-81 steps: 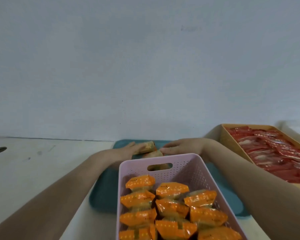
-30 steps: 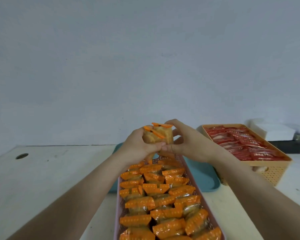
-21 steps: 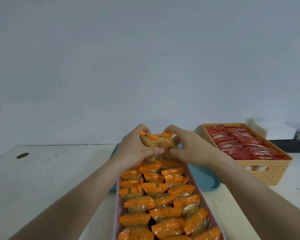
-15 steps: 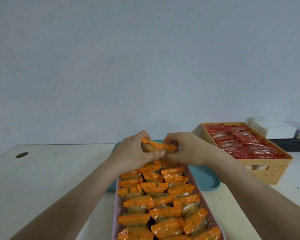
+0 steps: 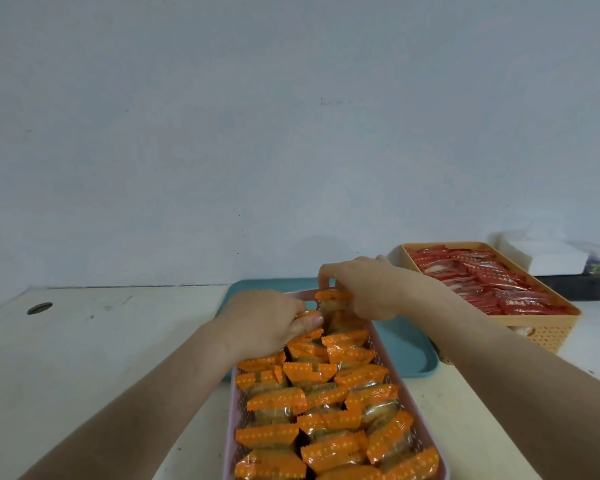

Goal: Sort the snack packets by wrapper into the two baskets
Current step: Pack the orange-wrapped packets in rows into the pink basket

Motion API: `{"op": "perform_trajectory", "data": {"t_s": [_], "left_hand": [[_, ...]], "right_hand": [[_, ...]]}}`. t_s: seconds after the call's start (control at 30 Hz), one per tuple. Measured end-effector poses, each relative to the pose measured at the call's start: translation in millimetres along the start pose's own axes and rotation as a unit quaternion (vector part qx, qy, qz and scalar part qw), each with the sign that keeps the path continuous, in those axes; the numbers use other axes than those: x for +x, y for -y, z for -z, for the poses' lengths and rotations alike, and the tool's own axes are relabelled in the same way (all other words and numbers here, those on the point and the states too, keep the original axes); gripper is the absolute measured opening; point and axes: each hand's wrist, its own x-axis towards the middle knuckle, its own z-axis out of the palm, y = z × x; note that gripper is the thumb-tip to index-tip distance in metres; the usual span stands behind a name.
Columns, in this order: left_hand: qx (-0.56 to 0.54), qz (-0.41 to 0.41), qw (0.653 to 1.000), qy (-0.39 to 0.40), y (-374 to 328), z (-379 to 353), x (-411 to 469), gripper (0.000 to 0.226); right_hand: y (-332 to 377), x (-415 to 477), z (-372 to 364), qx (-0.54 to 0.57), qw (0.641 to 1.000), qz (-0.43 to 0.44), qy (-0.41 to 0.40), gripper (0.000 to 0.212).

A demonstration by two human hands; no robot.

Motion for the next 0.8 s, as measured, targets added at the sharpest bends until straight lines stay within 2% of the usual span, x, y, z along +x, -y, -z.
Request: {"op": "perform_trajectory", "data": {"t_s": [0.1, 0.2, 0.33, 0.43, 0.5, 0.57, 0.63, 0.7, 0.73, 0.8], "left_hand": [[-0.043, -0.016, 0.999, 0.009, 0.0, -1.9, 2.7, 0.048], [-0.063, -0.005, 0.998, -0.019, -2.8, -1.5, 2.5, 0.04], [0.013, -0.006, 1.0, -0.022, -8.9, 4.4, 9.0, 0.038], [0.028, 0.012, 1.0, 0.009, -9.1, 4.9, 12.8, 0.045], [-0.029, 0.022, 0.999, 0.01, -4.6, 6.4, 7.9, 0.049], [-0.099, 0.031, 0.993, -0.053, 1.6, 8.3, 1.2, 0.044], [-0.21, 0.021, 0.973, -0.096, 5.9, 5.2, -6.5, 0.042], [-0.285, -0.035, 0.956, -0.064, 5.5, 0.8, -15.7, 0.05], [-0.261, -0.058, 0.963, -0.03, 3.5, -0.7, -19.9, 0.057], [-0.131, -0.047, 0.989, 0.051, 1.2, -4.9, -25.8, 0.069]], "right_hand": [[-2.5, -2.4, 0.8, 0.023, 1.0, -0.006, -0.003, 0.044], [-4.3, -4.9, 0.4, 0.063, 0.998, -0.022, 0.0, 0.042], [2.6, -8.2, -2.2, 0.027, 0.999, -0.038, -0.008, 0.027], [6.5, -11.2, -14.4, -0.005, 0.999, -0.036, -0.022, 0.03], [5.1, -15.4, -19.4, 0.008, 0.997, -0.034, -0.068, 0.038], [0.1, -18.0, -20.3, 0.028, 0.992, -0.025, -0.123, 0.047], [-1.2, -20.4, -22.0, 0.094, 0.985, 0.006, -0.143, 0.051], [0.9, -23.9, -25.8, 0.145, 0.981, 0.054, -0.114, 0.048], [2.8, -26.3, -28.0, 0.146, 0.983, 0.067, -0.086, 0.048], [5.4, -33.1, -32.5, 0.097, 0.994, 0.046, -0.014, 0.051]]}}
